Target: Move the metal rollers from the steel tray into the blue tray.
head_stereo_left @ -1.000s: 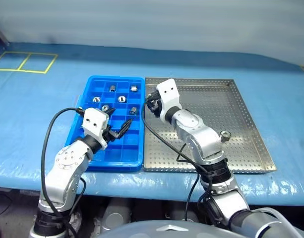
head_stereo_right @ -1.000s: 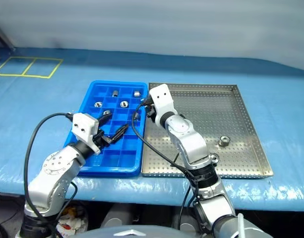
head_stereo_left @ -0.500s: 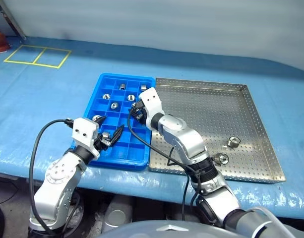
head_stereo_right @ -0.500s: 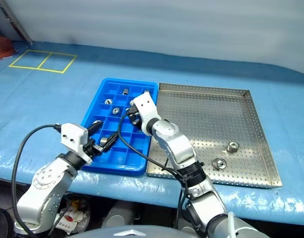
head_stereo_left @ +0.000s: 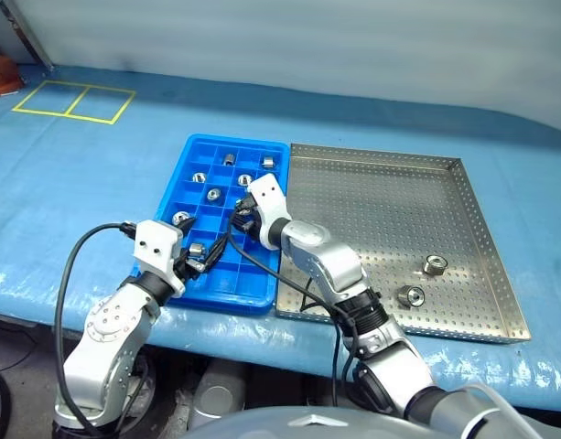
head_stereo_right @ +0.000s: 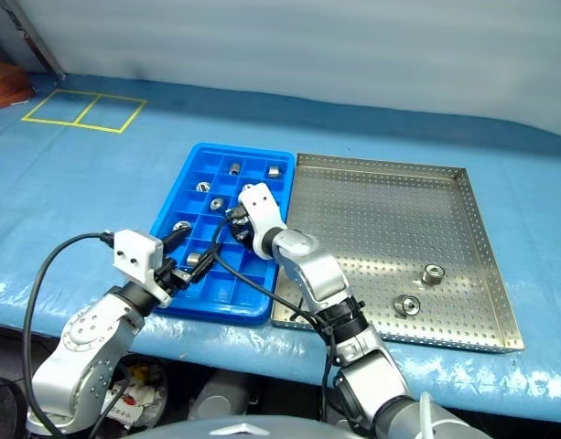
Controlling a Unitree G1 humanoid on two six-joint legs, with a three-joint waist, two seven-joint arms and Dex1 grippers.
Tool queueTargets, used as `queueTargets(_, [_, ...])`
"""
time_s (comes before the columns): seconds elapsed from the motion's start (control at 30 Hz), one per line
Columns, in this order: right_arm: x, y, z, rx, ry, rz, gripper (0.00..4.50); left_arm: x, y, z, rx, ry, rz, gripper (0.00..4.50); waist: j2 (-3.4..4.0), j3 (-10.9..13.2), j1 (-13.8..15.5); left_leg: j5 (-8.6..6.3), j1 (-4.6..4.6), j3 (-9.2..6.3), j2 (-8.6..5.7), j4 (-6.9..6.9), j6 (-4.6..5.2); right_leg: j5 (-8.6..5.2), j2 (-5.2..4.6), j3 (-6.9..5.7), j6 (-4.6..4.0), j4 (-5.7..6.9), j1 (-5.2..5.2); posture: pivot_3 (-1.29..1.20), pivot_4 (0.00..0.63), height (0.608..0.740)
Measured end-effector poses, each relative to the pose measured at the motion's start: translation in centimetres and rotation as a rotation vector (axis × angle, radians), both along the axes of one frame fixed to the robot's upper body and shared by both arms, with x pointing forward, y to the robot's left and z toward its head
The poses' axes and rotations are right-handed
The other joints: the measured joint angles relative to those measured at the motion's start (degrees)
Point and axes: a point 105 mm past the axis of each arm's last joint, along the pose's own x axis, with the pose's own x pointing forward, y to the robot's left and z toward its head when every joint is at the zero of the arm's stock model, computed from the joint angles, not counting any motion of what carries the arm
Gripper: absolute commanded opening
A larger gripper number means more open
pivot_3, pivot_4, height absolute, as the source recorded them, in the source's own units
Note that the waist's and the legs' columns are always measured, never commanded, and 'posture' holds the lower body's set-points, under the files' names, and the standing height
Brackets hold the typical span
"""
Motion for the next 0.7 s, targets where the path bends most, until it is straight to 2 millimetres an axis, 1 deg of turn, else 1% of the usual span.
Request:
queueTargets(0.07, [0.1, 0.1, -0.1, 0.001, -0.004, -0.003, 2.55, 0.0, -0.2, -0.1, -0.002, 0.003, -0.007, 3.8, 0.0, 0.0, 0.06, 0.01, 0.01, -0.01, 0.0, 0.0, -0.01, -0.01, 0.0, 0.0, 0.0, 0.0, 0.02, 0.42, 0.15, 0.74])
queueTargets(0.2, [0.3, -0.1, -0.1, 0.005, -0.004, -0.019, 3.76, 0.0, -0.3, 0.0, -0.001, 0.001, -0.012, 3.8, 0.0, 0.0, 0.04, 0.03, 0.01, -0.04, 0.01, 0.0, -0.04, -0.02, 0.0, -0.01, 0.0, 0.0, 0.02, 0.38, 0.15, 0.74])
queueTargets(0.27, [0.5, -0.6, 0.1, 0.014, -0.005, -0.04, 4.45, 0.2, -0.6, 0.3, 0.0, -0.012, -0.029, 3.8, 0.0, 0.0, 0.11, 0.03, 0.0, -0.09, 0.0, 0.01, -0.06, -0.02, -0.01, -0.04, 0.0, -0.01, 0.03, 0.34, 0.15, 0.74])
queueTargets(0.37, [0.7, -1.7, 0.7, 0.035, -0.025, -0.089, 4.48, 0.6, -1.4, 1.1, -0.005, -0.042, -0.068, 3.8, 0.0, 0.0, -0.06, 0.03, -0.03, -0.1, -0.02, 0.02, -0.06, -0.01, -0.02, -0.03, -0.02, -0.04, 0.04, 0.29, 0.15, 0.74])
queueTargets(0.47, [0.7, -3.9, 1.7, 0.055, -0.052, -0.165, 4.48, 1.1, -2.3, 1.8, -0.014, -0.064, -0.115, 3.8, 0.01, 0.0, -0.4, 0.03, -0.07, -0.12, -0.04, 0.01, -0.05, 0.02, -0.02, -0.04, -0.08, -0.06, 0.02, 0.22, 0.15, 0.74])
queueTargets(0.53, [0.6, -5.9, 2.5, 0.067, -0.077, -0.24, 4.48, 1.6, -3.3, 1.8, -0.02, -0.064, -0.159, 3.8, 0.0, 0.0, -0.86, 0.03, -0.1, -0.14, -0.05, 0.01, -0.05, 0.08, -0.02, -0.04, -0.17, -0.07, 0.01, 0.18, 0.15, 0.74])
queueTargets(0.63, [0.4, -9.2, 3.4, 0.08, -0.108, -0.369, 4.48, 2.1, -4.5, 1.4, -0.028, -0.046, -0.218, 3.8, 0.0, 0.0, -2.63, 0.03, -0.11, -0.11, -0.05, 0.01, -0.05, 0.1, -0.02, -0.01, -0.2, -0.08, 0.0, 0.12, 0.15, 0.74])
queueTargets(0.7, [0.2, -11.4, 3.7, 0.08, -0.117, -0.466, 4.48, 2.3, -5.3, 1.2, -0.031, -0.035, -0.256, 3.8, 0.0, 0.0, -3.86, 0.03, -0.1, -0.1, -0.05, 0.01, -0.05, 0.1, -0.02, -0.01, -0.2, -0.06, 0.0, 0.1, 0.15, 0.74])
